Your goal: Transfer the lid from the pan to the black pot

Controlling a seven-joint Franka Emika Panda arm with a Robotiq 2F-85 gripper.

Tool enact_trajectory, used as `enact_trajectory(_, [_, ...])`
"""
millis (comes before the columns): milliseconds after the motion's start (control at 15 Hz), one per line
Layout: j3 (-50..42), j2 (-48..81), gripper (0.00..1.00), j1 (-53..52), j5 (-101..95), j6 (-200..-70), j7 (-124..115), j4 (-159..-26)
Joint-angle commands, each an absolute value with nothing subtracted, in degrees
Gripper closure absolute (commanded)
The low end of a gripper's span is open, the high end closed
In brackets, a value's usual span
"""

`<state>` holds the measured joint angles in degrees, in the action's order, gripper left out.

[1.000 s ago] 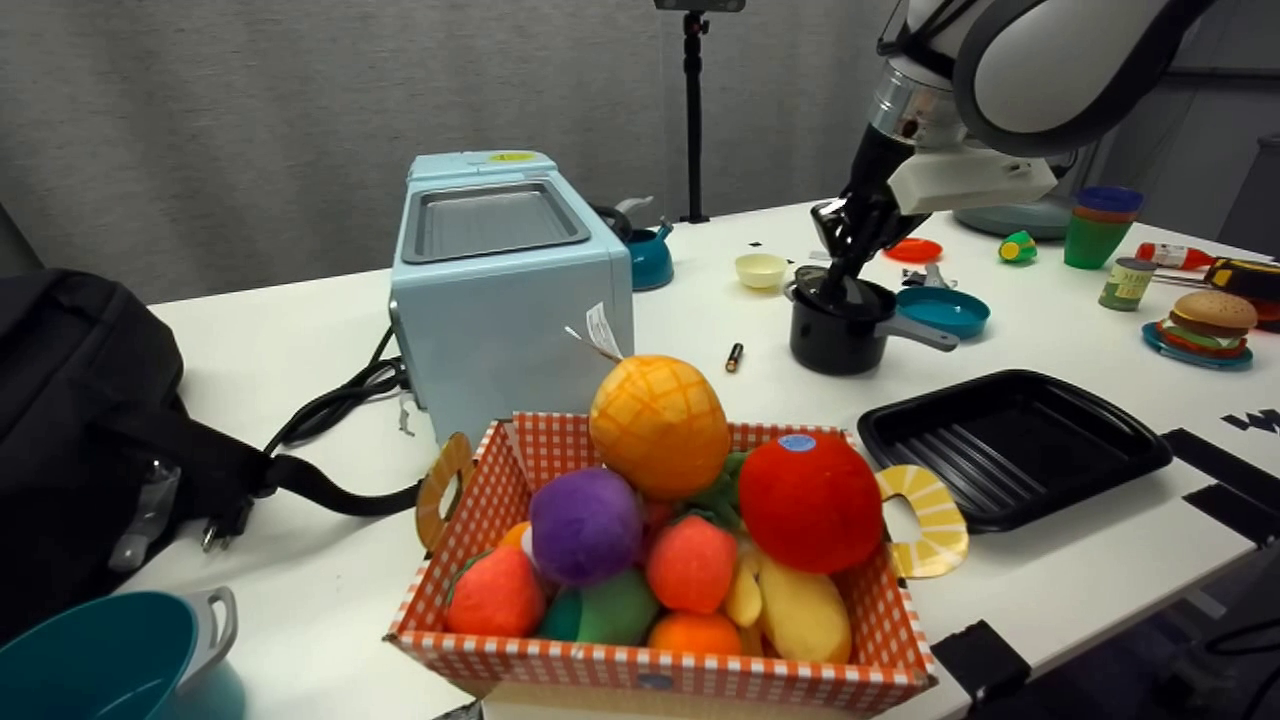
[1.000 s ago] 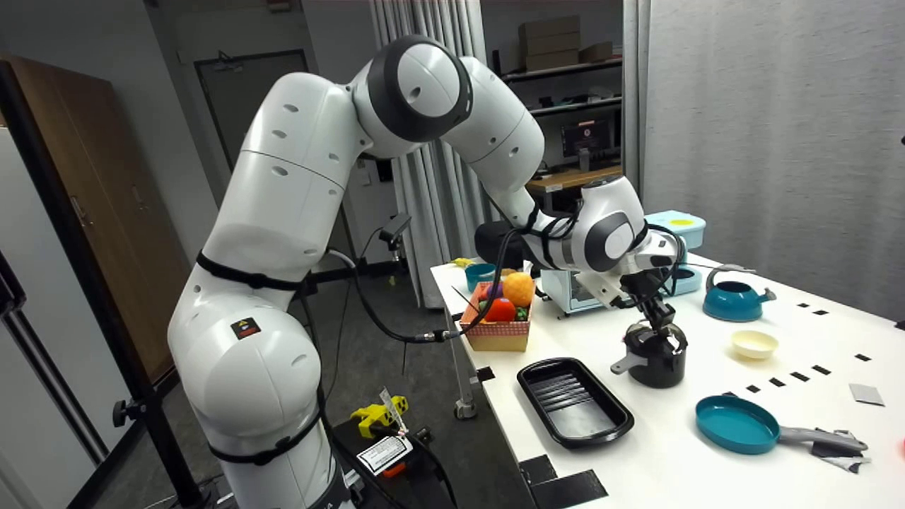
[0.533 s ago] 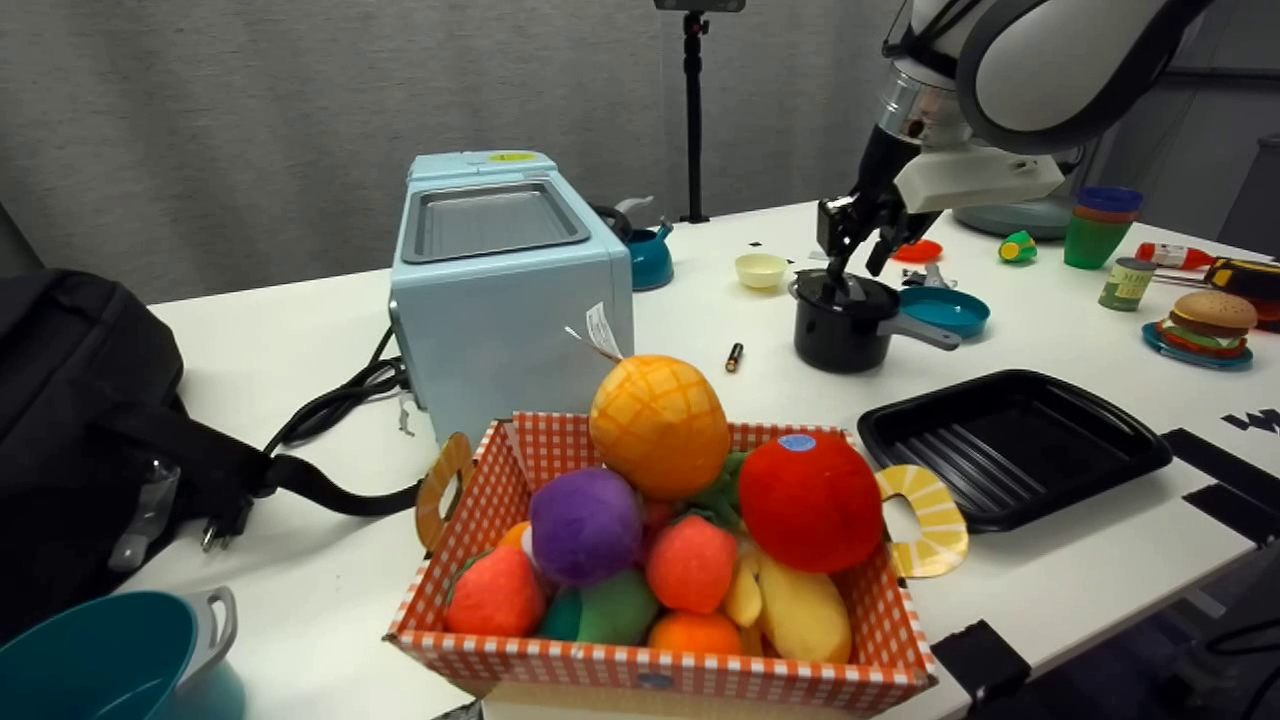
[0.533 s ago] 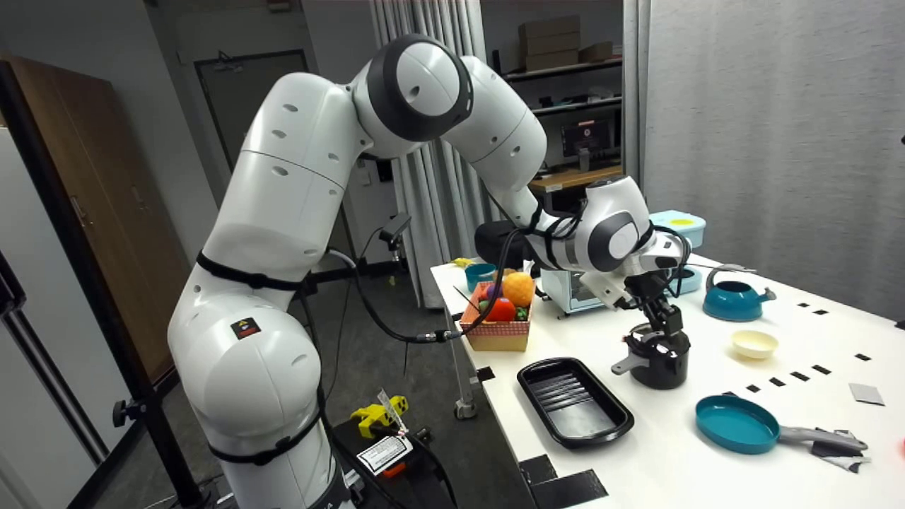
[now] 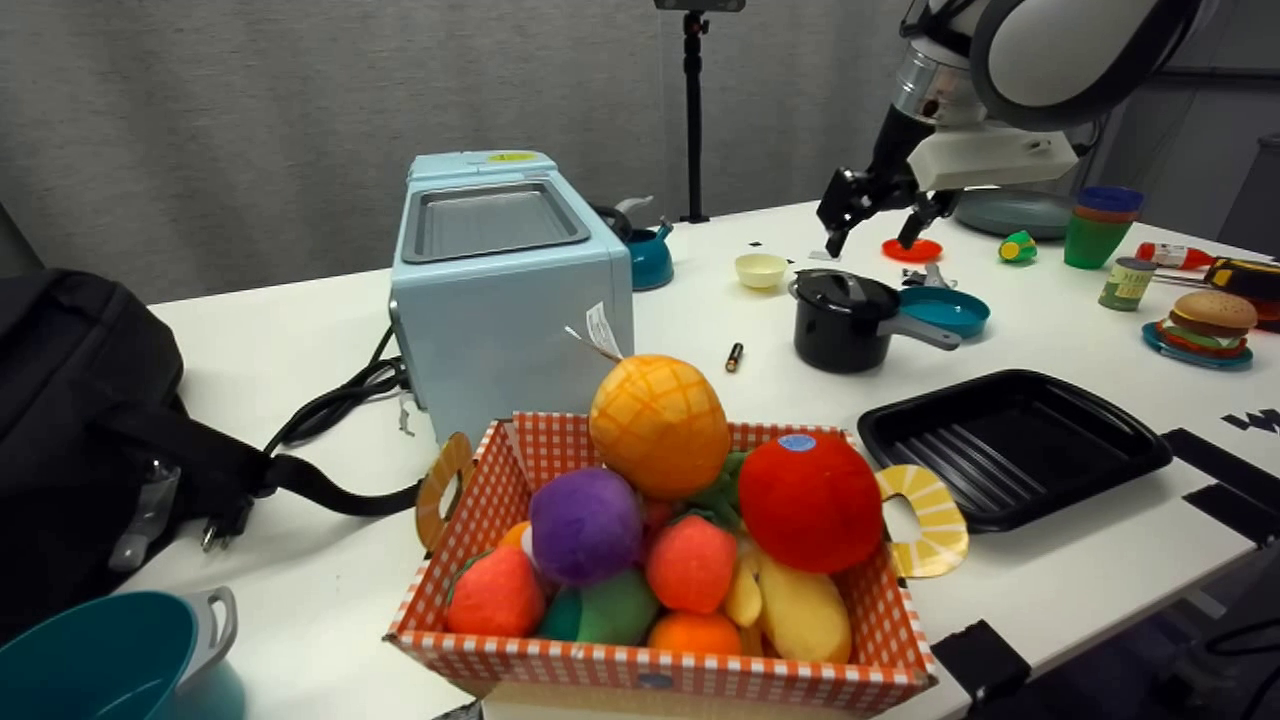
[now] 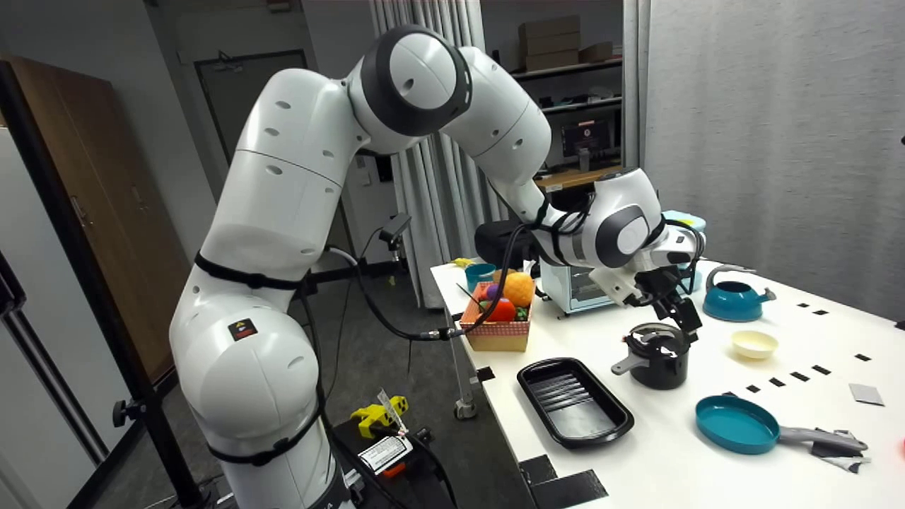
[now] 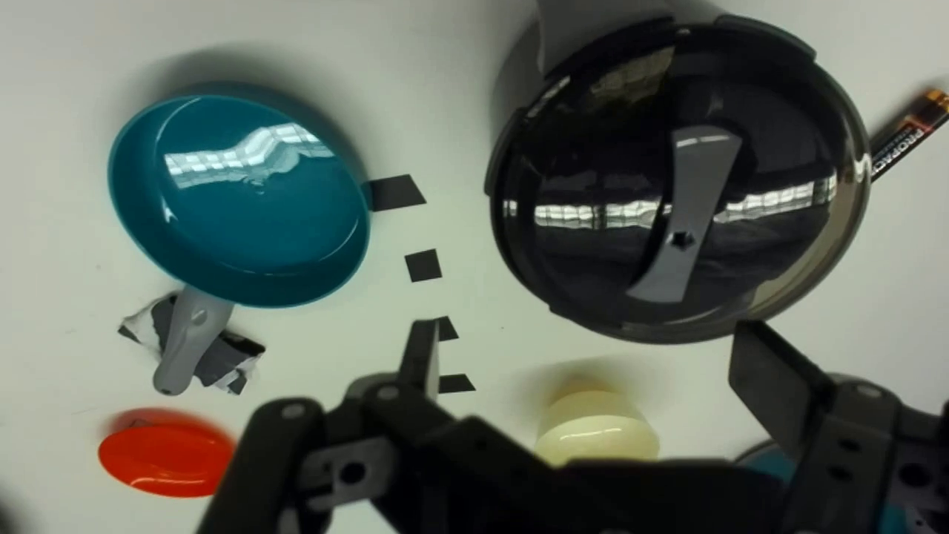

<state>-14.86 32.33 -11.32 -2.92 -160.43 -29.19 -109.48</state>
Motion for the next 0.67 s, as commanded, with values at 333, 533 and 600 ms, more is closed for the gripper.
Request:
enact_trajectory(333, [-11.9, 17.5, 0.0, -5.7, -2.1, -160.8, -20.8, -120.8])
enact_trajectory(533, [-10.5, 12.8, 0.0, -3.6, -1.3, -161.3, -18.0, -124.9])
enact_trajectory(600, [-10.0, 11.4, 0.0, -2.9, -1.0, -161.5, -17.0, -126.1])
